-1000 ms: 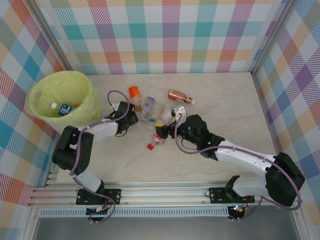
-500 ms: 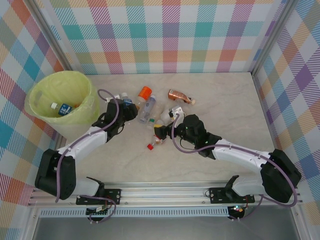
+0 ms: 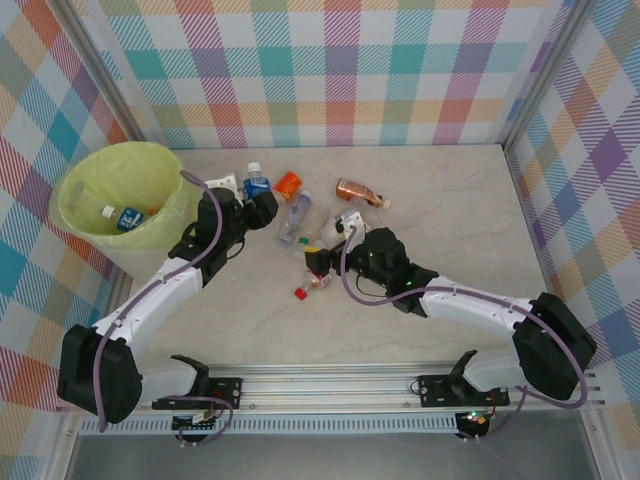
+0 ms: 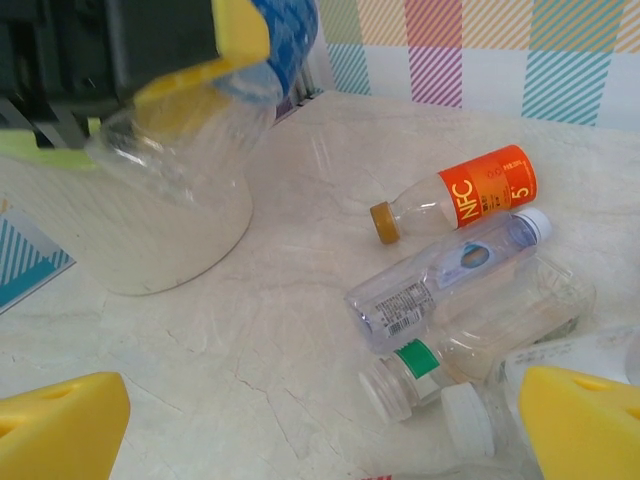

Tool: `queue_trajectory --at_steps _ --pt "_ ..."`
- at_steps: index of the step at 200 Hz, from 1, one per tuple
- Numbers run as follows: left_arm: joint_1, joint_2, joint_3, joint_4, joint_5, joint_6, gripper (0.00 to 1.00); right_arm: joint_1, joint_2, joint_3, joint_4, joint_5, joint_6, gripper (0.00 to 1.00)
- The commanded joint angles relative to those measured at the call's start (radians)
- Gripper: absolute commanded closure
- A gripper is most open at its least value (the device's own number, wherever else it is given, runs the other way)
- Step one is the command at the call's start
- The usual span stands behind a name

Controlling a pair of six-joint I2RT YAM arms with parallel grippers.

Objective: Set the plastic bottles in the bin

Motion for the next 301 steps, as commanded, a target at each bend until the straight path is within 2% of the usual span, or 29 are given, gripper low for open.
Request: queue_trajectory --at_steps 1,44,62,95,131,171,209,231,258,285,301 --pt "-0.001 -0.059 0.087 0.014 0.076 0.026 0.34 -0.005 0.013 0.056 0.043 -0.022 -0.012 0.00" --pt "0.010 -0.077 0.234 -0.061 0.093 0.143 0.34 -0.005 0.024 0.067 0.042 -0.025 0.001 0.00" --pt "0.013 -0.078 0.312 -0.124 0.004 0.199 0.35 -0.005 0.022 0.070 0.036 -0.025 0.005 0.00" --pt "0.028 -0.058 0.424 -0.228 -0.255 0.283 0.36 -0.004 0.012 0.067 0.031 -0.018 0.007 0.00" --pt "0.092 -0.048 0.489 -0.263 -0.407 0.322 0.36 -0.004 0.004 0.066 0.026 -0.018 0.009 0.00" --pt "0.235 -0.044 0.501 -0.346 -0.476 0.279 0.36 -0.004 -0.009 0.061 0.014 -0.015 0.016 0.00" --pt "0.387 -0.058 0.459 -0.462 -0.628 0.195 0.32 -0.005 -0.025 0.049 0.005 -0.005 0.020 0.00" --pt "0.477 -0.080 0.423 -0.508 -0.623 0.133 0.30 -0.004 -0.029 0.049 0.002 0.001 0.020 0.00" --pt "0.532 -0.080 0.413 -0.550 -0.644 0.113 0.30 -0.004 -0.022 0.057 0.001 -0.001 0.015 0.00" --pt "0.591 -0.065 0.426 -0.601 -0.663 0.067 0.24 -0.004 -0.011 0.066 0.001 -0.009 0.016 0.00" --pt "0.609 -0.054 0.437 -0.628 -0.662 0.048 0.14 -0.005 -0.007 0.068 0.001 -0.012 0.018 0.00"
